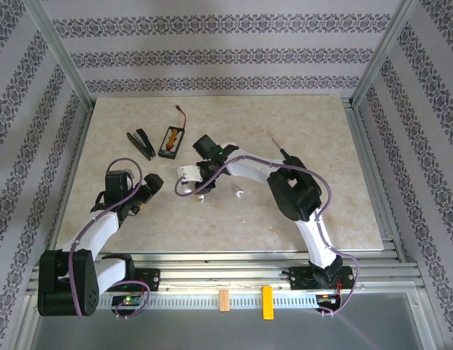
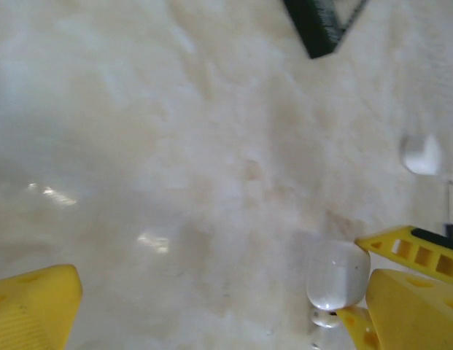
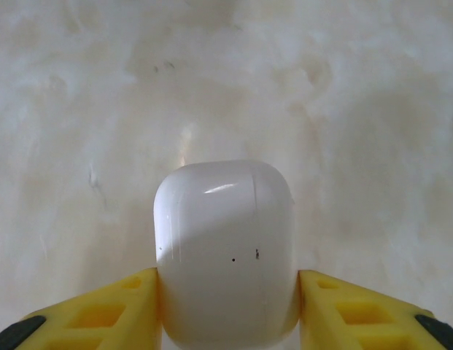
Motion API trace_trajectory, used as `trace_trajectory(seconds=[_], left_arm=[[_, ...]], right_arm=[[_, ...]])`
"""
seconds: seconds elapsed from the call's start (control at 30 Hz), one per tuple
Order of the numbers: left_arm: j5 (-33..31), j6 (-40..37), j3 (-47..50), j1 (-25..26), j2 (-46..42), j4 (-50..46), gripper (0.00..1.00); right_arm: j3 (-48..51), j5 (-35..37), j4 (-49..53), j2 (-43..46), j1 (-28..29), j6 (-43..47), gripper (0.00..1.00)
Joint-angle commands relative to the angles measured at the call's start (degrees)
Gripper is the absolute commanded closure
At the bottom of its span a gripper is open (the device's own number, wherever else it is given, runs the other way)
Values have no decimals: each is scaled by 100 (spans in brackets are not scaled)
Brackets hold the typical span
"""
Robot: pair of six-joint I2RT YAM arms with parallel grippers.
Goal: Insert wireless bluetooth earbuds into charging case
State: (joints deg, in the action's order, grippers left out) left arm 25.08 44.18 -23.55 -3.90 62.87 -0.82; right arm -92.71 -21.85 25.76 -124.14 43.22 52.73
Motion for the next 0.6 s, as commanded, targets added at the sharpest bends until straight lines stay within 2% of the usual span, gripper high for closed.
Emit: trace_trajectory(seconds=[0.0,0.17,0.43,0.57], left_arm=[[687,-51,92,216,-87,1052,1],[937,53,93,591,102,1805,0],[1419,33,-241,1353,836,2484,0],[1340,159,-323,1687,1163,2845,10]], right_arm=[[440,-65,-529,624,-165,-261,56],[971,-105,-815,1093,-358,-351,56],[1526,-284,-1089,1618,-485,-486,56],[1750,-580,-1213,1875,-523,-579,56]])
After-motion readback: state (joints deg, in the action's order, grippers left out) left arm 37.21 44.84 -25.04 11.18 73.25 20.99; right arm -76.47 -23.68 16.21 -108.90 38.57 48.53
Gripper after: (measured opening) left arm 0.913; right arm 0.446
